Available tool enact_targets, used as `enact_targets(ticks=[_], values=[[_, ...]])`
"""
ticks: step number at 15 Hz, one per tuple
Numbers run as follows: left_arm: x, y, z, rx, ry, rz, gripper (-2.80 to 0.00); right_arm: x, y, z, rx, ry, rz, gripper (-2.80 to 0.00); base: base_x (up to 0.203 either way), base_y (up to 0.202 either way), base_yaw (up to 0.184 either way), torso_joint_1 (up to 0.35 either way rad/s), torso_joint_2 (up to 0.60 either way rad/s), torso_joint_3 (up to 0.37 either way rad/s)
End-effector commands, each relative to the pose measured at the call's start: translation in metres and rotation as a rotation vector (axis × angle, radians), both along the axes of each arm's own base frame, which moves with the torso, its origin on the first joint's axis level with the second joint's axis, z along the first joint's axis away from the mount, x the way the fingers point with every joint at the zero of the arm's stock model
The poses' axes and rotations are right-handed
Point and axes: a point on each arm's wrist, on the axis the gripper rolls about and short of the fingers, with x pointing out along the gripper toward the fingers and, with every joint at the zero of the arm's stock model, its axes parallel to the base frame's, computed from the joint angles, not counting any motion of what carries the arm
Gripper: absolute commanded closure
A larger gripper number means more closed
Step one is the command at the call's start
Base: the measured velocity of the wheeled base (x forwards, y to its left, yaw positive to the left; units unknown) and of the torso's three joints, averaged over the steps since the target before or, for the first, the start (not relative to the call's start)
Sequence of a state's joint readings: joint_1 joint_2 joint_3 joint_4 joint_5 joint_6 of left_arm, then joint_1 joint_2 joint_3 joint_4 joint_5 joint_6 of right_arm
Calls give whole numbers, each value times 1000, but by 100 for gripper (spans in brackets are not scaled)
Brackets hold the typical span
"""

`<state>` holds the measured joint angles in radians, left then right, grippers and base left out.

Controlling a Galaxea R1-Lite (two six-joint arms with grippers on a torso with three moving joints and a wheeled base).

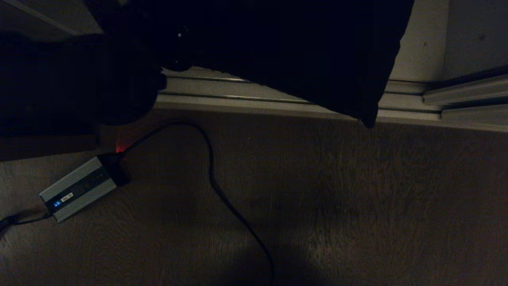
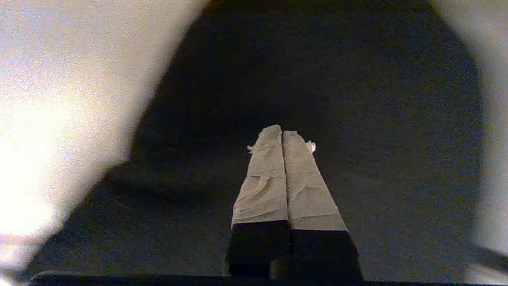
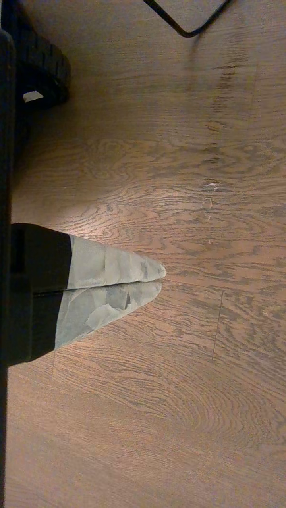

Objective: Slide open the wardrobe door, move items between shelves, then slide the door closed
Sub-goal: Place the pillow on the lower shelf

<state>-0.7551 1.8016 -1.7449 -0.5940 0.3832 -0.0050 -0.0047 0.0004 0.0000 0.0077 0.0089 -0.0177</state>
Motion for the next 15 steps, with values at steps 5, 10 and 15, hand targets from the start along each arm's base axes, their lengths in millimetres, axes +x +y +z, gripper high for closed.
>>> enact_targets(ticks=[5, 10, 15], values=[[-54, -13, -7, 19, 348, -474, 0, 0, 0, -1, 0, 2, 0, 0, 0, 0, 0, 0, 0, 0], [-16, -65, -61, 62, 566, -605, 0, 0, 0, -1, -1, 1, 0, 0, 0, 0, 0, 0, 0, 0], [-10, -77, -86, 152, 704, -732, 0, 0, 0, -1, 0, 1, 0, 0, 0, 0, 0, 0, 0, 0]])
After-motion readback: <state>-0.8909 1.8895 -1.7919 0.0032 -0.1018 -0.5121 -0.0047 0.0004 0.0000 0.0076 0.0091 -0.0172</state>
